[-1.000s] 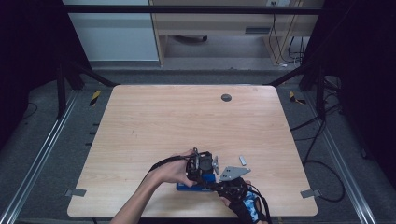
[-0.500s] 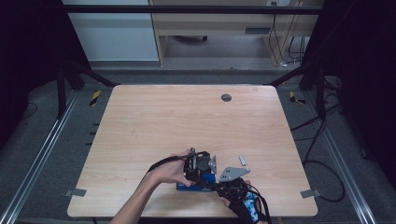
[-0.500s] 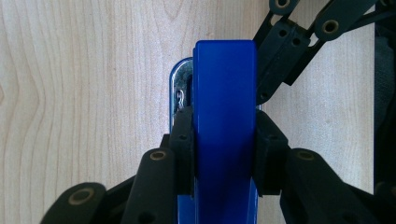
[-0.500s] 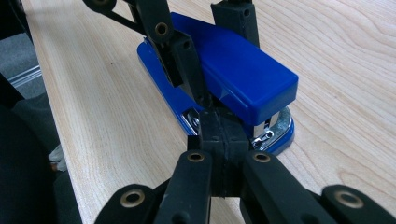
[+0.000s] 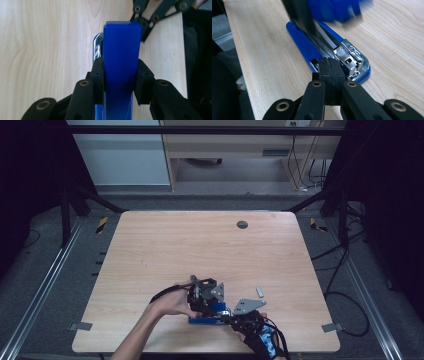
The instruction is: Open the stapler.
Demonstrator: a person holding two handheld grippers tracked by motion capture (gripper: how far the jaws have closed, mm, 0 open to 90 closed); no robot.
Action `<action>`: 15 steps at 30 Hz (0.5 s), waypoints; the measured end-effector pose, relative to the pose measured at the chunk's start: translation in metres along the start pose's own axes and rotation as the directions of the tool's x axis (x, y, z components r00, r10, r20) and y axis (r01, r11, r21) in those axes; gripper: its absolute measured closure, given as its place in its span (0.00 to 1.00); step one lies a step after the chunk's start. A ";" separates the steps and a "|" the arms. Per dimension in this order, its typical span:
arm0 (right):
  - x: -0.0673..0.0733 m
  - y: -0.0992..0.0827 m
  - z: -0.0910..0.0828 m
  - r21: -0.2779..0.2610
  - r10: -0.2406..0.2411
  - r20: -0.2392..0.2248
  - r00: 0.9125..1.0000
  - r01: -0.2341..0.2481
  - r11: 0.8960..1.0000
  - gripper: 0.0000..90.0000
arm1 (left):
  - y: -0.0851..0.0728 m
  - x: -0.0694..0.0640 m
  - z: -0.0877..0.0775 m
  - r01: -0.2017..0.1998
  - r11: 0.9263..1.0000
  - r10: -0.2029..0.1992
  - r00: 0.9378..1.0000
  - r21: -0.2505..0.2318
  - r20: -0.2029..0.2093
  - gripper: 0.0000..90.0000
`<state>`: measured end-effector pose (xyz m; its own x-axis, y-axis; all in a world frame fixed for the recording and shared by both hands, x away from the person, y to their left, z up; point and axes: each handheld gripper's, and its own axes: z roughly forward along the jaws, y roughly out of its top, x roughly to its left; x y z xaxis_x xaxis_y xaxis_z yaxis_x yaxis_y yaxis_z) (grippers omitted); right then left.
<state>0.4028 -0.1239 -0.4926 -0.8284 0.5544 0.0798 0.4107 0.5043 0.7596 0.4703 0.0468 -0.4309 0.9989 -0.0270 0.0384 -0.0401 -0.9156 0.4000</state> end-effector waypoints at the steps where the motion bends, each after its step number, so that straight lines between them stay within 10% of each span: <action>1: -0.001 0.000 0.000 -0.003 0.015 -0.007 1.000 -0.015 1.000 1.00 | -0.001 0.000 0.003 0.007 1.000 -0.007 1.000 -0.007 0.004 0.73; 15: -0.006 -0.001 -0.001 -0.008 0.026 -0.030 0.999 -0.026 1.000 1.00 | -0.011 -0.004 -0.003 0.032 0.995 -0.035 0.999 -0.091 -0.028 0.73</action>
<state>0.4068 -0.1287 -0.4933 -0.8287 0.5469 0.1190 0.4292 0.4846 0.7622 0.4669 0.0580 -0.4331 0.9986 0.0164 0.0504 -0.0099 -0.8758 0.4826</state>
